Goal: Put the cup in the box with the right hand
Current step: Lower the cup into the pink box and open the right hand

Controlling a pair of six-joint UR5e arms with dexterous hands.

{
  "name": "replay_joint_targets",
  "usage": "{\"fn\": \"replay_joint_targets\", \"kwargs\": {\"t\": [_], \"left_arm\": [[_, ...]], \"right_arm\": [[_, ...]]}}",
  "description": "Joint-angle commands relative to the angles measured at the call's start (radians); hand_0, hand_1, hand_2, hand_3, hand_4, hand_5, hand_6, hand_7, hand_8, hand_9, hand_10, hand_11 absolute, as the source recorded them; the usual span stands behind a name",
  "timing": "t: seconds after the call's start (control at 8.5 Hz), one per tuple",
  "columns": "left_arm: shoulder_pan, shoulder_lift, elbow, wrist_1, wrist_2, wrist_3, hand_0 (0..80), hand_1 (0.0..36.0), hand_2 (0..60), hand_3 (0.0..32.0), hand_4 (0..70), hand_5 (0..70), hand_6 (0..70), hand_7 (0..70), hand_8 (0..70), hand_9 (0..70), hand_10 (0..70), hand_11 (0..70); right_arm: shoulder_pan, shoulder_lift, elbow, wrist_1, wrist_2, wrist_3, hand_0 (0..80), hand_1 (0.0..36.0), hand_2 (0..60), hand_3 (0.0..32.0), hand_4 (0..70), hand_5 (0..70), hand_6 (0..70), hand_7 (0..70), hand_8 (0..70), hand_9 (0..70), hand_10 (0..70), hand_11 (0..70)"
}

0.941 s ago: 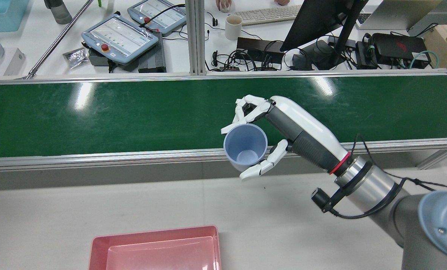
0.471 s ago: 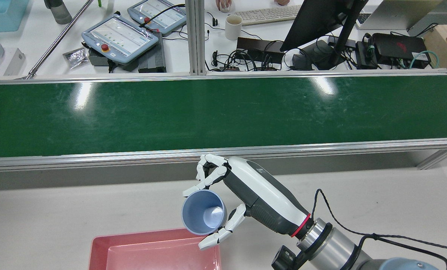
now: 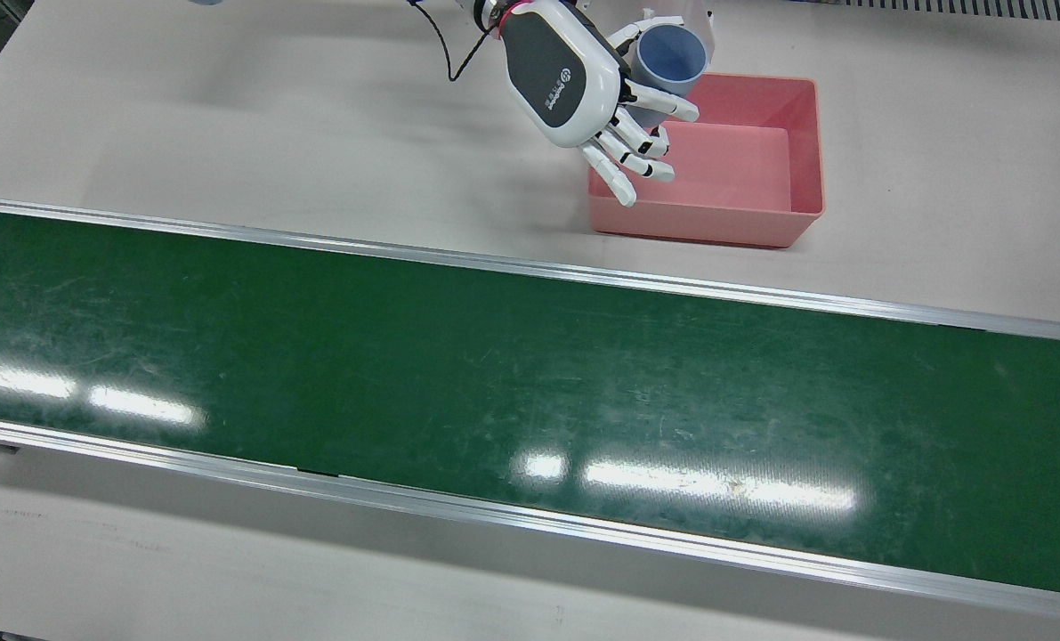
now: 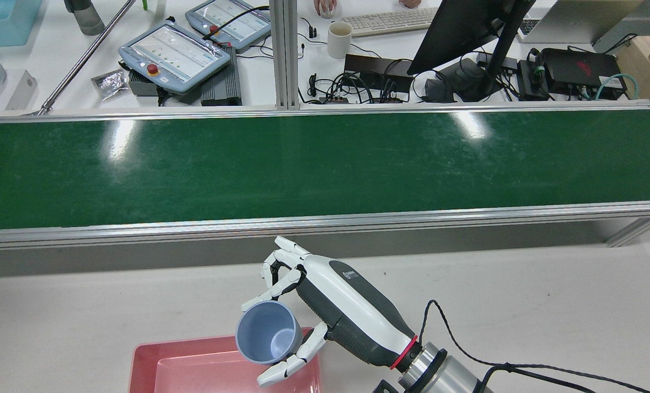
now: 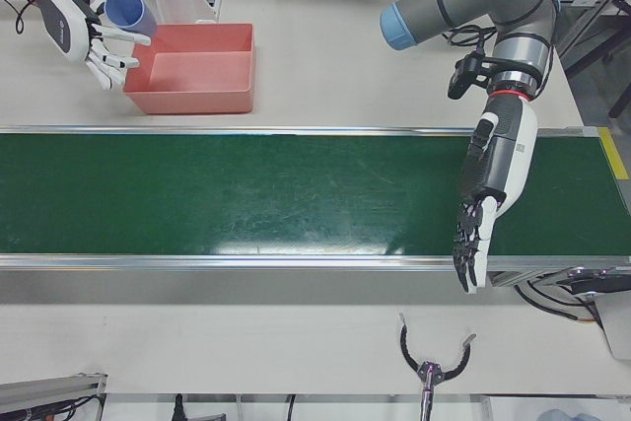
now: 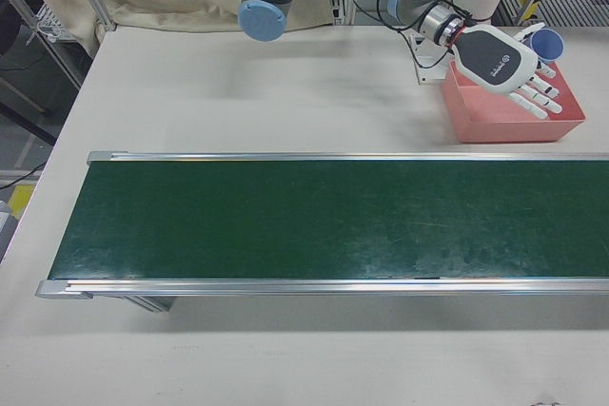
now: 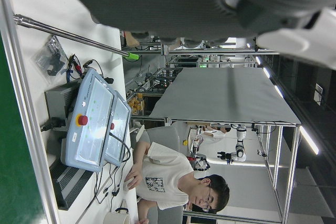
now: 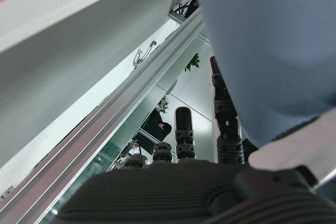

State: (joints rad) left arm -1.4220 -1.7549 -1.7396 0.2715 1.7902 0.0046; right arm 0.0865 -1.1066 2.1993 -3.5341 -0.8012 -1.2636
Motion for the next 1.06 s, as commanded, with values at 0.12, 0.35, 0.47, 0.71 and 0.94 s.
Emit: {"fn": "replay_joint_targets", "kwargs": {"t": [0.12,0.35,0.47,0.71,0.94], "left_arm": [[0.0,0.0,0.0,0.0,0.0,0.0,0.0,0.0,0.0,0.0,0.0,0.0,0.0,0.0,0.0,0.0,0.0,0.0],[0.0,0.0,0.0,0.0,0.0,0.0,0.0,0.0,0.0,0.0,0.0,0.0,0.0,0.0,0.0,0.0,0.0,0.0],[0.0,0.0,0.0,0.0,0.0,0.0,0.0,0.0,0.0,0.0,0.0,0.0,0.0,0.0,0.0,0.0,0.0,0.0],[0.0,0.0,0.0,0.0,0.0,0.0,0.0,0.0,0.0,0.0,0.0,0.0,0.0,0.0,0.0,0.0,0.0,0.0],[0.0,0.0,0.0,-0.002,0.0,0.0,0.0,0.0,0.0,0.0,0.0,0.0,0.0,0.0,0.0,0.0,0.0,0.0]], "right_arm": [[-0.004,0.011,-0.012,-0.002,0.001,0.001,18.1,0.0,9.4,3.4,36.2,0.0,4.3,29.5,5.8,13.9,0.0,0.0],[-0.002,0.007,-0.004,-0.002,0.001,0.004,20.6,0.0,11.4,9.0,33.4,0.0,4.1,31.2,6.0,14.9,0.0,0.0],[0.004,-0.027,0.037,-0.011,-0.001,0.038,22.1,0.0,12.0,10.6,32.2,0.0,4.2,32.0,6.1,15.4,0.0,0.0],[0.127,-0.224,0.222,-0.023,-0.027,0.111,27.5,0.0,6.4,11.4,32.7,0.0,4.5,32.8,6.7,16.1,0.0,0.0],[0.389,-0.285,0.235,-0.115,-0.232,0.319,30.5,0.0,13.9,6.2,37.8,0.2,5.7,36.0,8.1,17.8,0.7,0.7]]}}
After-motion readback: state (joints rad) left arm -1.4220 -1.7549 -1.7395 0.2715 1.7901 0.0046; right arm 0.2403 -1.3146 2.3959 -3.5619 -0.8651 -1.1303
